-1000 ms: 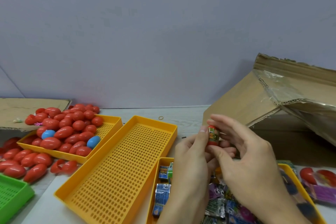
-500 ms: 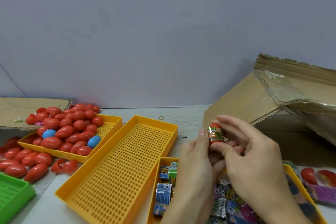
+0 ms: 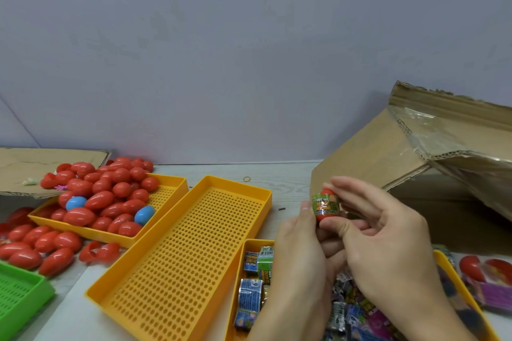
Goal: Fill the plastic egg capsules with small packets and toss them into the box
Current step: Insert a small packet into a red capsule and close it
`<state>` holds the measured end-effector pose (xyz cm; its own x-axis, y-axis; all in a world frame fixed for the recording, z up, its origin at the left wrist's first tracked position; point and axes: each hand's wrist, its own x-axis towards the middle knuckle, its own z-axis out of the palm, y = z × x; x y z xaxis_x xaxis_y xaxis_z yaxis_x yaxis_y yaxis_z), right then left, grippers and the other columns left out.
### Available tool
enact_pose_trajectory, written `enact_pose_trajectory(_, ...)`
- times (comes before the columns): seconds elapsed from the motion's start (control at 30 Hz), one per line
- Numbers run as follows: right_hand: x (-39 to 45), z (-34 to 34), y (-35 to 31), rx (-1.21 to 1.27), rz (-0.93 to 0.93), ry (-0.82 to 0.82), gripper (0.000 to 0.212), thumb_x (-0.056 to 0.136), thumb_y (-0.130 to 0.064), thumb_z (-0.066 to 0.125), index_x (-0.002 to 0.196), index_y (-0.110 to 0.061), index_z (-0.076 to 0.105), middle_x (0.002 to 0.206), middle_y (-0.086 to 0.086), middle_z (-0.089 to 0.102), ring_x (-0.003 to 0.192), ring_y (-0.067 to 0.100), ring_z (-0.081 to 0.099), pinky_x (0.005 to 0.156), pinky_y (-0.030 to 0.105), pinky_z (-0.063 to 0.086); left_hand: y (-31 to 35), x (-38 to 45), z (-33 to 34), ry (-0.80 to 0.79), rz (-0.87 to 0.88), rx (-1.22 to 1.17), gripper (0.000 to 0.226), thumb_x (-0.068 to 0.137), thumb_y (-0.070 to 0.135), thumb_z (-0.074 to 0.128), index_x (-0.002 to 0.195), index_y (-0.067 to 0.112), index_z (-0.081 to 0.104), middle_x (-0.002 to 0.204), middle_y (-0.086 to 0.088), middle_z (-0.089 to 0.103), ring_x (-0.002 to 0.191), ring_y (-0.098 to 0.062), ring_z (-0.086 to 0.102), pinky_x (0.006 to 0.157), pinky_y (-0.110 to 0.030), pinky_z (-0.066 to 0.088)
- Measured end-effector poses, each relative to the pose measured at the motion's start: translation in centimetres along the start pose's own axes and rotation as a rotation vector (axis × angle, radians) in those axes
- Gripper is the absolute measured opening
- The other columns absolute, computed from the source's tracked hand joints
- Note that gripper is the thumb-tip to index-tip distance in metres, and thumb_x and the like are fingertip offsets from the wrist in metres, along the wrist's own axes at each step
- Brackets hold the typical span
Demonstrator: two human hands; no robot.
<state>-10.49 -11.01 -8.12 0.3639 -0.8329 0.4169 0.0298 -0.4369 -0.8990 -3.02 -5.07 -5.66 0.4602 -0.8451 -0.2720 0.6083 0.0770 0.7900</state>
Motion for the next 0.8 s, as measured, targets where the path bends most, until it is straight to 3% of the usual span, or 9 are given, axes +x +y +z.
enact_pose_trajectory(0.2,-0.01,0.01,0.00,0.004,0.001,0.006,0.059,0.076,0.009,0.075,0.104,-0.042,0.070,0.100,-0.030,0.071,0.076,-0.002,0.072,0.068,0.013,0.056,-0.15,-0.06,0.19,0.011,0.024,-0.004,0.049,0.108,0.030,0.031,0.093,-0.001,0.066,0.077,-0.026,0.073,0.066,-0.029,0.075,0.052,-0.030,0.060)
enact_pose_trajectory(0.4,0.07,0.17,0.06,-0.005,0.015,0.014,0.057,0.076,0.007,0.076,0.104,-0.043,0.070,0.100,-0.029,0.072,0.080,-0.002,0.072,0.073,0.018,0.058,-0.15,0.20,0.22,0.025,0.026,0.027,0.051,0.108,0.030,0.031,0.088,0.001,0.069,0.076,-0.026,0.073,0.064,-0.028,0.074,0.051,-0.029,0.059)
enact_pose_trajectory(0.47,0.08,0.09,0.05,-0.004,0.015,0.013,0.054,0.076,0.003,0.078,0.105,-0.042,0.070,0.099,-0.028,0.072,0.087,-0.003,0.071,0.078,0.021,0.058,-0.16,0.44,0.03,0.042,0.028,0.070,0.049,0.107,0.032,0.033,0.091,0.001,0.068,0.078,-0.025,0.074,0.067,-0.028,0.075,0.054,-0.031,0.060)
enact_pose_trajectory(0.6,-0.02,0.04,-0.28,0.015,0.005,-0.026,0.052,0.074,-0.007,0.082,0.106,-0.044,0.068,0.098,-0.028,0.072,0.089,-0.009,0.068,0.071,0.007,0.052,0.22,0.27,0.00,0.049,0.045,0.069,0.050,0.105,0.037,0.037,0.085,0.007,0.071,0.082,-0.024,0.074,0.078,-0.037,0.074,0.073,-0.046,0.060)
enact_pose_trajectory(0.7,-0.03,0.14,-0.16,0.067,0.044,-0.056,0.058,0.074,0.002,0.080,0.103,-0.047,0.067,0.098,-0.027,0.073,0.077,0.001,0.073,0.069,0.012,0.055,0.22,0.15,0.16,0.023,0.052,0.031,0.064,0.106,0.038,0.033,0.068,0.010,0.077,0.072,-0.023,0.073,0.063,-0.030,0.072,0.061,-0.037,0.059)
enact_pose_trajectory(0.8,0.00,0.23,-0.04,0.063,0.056,-0.060,0.060,0.076,0.006,0.076,0.102,-0.047,0.067,0.099,-0.028,0.072,0.076,0.002,0.074,0.069,0.012,0.056,-0.15,0.25,0.30,0.062,0.072,0.028,0.054,0.106,0.037,0.032,0.084,0.006,0.069,0.071,-0.025,0.072,0.062,-0.027,0.073,0.055,-0.032,0.060)
